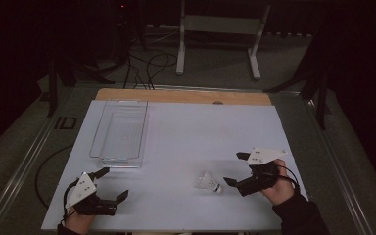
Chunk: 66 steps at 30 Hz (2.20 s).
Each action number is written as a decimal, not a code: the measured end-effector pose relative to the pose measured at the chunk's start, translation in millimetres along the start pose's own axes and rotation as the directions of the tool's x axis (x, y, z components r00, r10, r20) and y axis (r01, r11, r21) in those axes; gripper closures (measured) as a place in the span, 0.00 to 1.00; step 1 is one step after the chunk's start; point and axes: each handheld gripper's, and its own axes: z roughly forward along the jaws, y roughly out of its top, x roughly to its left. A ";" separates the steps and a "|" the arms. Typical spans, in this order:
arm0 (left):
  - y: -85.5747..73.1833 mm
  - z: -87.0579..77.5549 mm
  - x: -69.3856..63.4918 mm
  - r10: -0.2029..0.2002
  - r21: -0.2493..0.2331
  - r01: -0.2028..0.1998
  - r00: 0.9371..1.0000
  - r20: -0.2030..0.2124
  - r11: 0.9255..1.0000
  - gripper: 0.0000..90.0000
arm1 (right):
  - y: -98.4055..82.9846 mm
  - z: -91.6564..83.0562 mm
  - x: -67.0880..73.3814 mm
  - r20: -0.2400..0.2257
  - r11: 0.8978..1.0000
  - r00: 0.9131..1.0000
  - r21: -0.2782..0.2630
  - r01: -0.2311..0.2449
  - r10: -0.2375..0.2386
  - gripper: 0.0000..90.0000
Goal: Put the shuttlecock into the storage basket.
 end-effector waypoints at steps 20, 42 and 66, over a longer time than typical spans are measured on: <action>0.1 0.0 0.0 -0.001 -0.001 0.001 1.000 0.003 1.000 0.00 | -12.3 31.6 4.7 -0.017 0.987 1.000 0.162 -0.021 0.024 0.09; 0.0 0.1 0.0 -0.001 -0.001 0.001 1.000 0.004 1.000 0.00 | -18.7 55.4 11.9 -0.078 0.941 0.996 0.338 -0.022 0.051 0.15; 0.1 -0.3 -0.1 0.001 -0.003 -0.001 1.000 0.004 1.000 0.00 | -17.1 75.1 17.9 -0.070 0.872 0.997 0.489 0.019 0.018 0.43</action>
